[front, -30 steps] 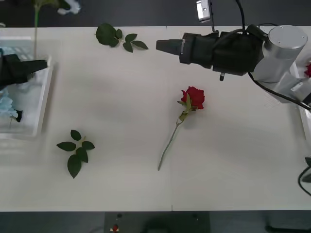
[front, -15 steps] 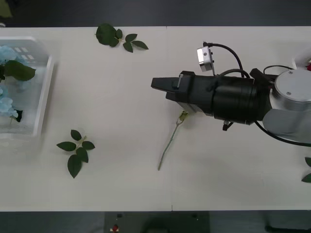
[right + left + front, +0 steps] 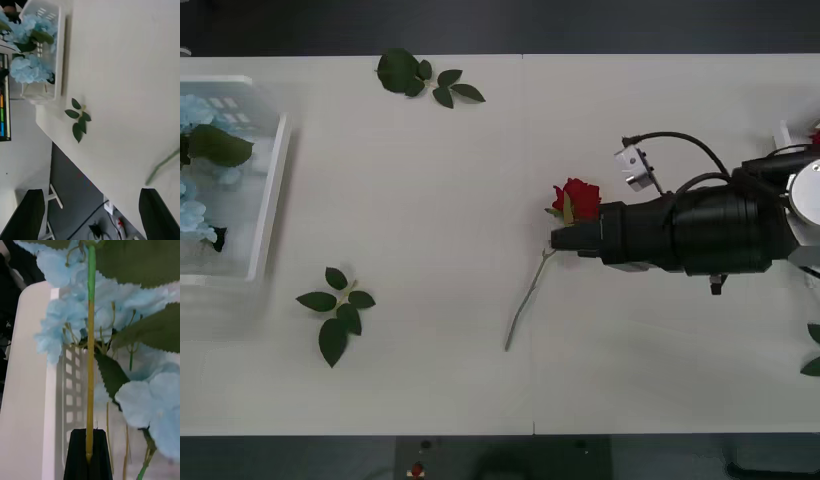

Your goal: Put the red flowers into the right box and the blue flowers into the left box

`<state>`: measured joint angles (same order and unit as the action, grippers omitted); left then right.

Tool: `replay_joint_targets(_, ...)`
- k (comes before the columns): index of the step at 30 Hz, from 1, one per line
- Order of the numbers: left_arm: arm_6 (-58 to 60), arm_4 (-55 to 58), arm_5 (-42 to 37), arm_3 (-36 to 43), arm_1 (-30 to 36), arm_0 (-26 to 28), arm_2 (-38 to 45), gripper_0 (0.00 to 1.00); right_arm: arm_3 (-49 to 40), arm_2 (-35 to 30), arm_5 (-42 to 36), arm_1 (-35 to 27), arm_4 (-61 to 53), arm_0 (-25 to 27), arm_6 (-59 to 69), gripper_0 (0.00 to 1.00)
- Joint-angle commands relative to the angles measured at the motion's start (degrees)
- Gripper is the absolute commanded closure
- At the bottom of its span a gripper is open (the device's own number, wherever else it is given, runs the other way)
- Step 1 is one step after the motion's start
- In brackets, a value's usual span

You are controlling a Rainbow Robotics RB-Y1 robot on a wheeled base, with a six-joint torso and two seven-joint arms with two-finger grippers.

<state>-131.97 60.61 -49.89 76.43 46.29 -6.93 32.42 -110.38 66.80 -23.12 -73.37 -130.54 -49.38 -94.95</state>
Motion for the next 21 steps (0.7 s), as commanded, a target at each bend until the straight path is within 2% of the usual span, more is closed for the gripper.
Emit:
replay_joint_targets(1,-0.5,-0.7,0.6,1.1,2.4,0.5,0.6,1.0,-0.3,-7.9,-9.1,-0.5,17.6,-2.1,25.2,0.27)
replay_joint_targets(4,-0.6,-0.5,0.6,1.1,2.3,0.6,0.4,0.98,-0.7,-14.1,-20.0,2.1,30.4,-2.1,40.8,0.27)
replay_joint_targets(8,-0.7,-0.2,0.6,1.1,2.3,0.7,-0.3,0.92,-0.8,-19.5,-30.1,5.5,37.8,-2.1,52.2,0.27)
replay_joint_targets(13,-0.7,1.1,0.6,1.1,2.3,0.7,-1.1,0.59,-0.8,-22.6,-40.4,11.2,46.9,-3.0,63.3,0.27)
replay_joint_targets(17,-0.9,3.3,-0.2,1.1,2.3,0.7,-1.5,0.39,-0.4,-22.5,-46.8,15.2,52.4,-4.5,69.6,0.26)
replay_joint_targets(19,-1.2,6.0,-3.4,1.2,2.3,0.7,-0.9,0.21,1.2,-22.6,-50.7,18.1,55.0,-5.4,73.3,0.25)
replay_joint_targets(20,-1.4,7.1,-4.4,1.1,2.3,0.7,-0.6,0.16,1.8,-22.6,-51.8,18.9,55.7,-5.7,74.3,0.24)
replay_joint_targets(21,-1.5,9.4,-6.5,1.2,2.3,0.6,-0.3,0.06,2.5,-22.8,-53.7,20.6,57.8,-6.1,75.2,0.22)
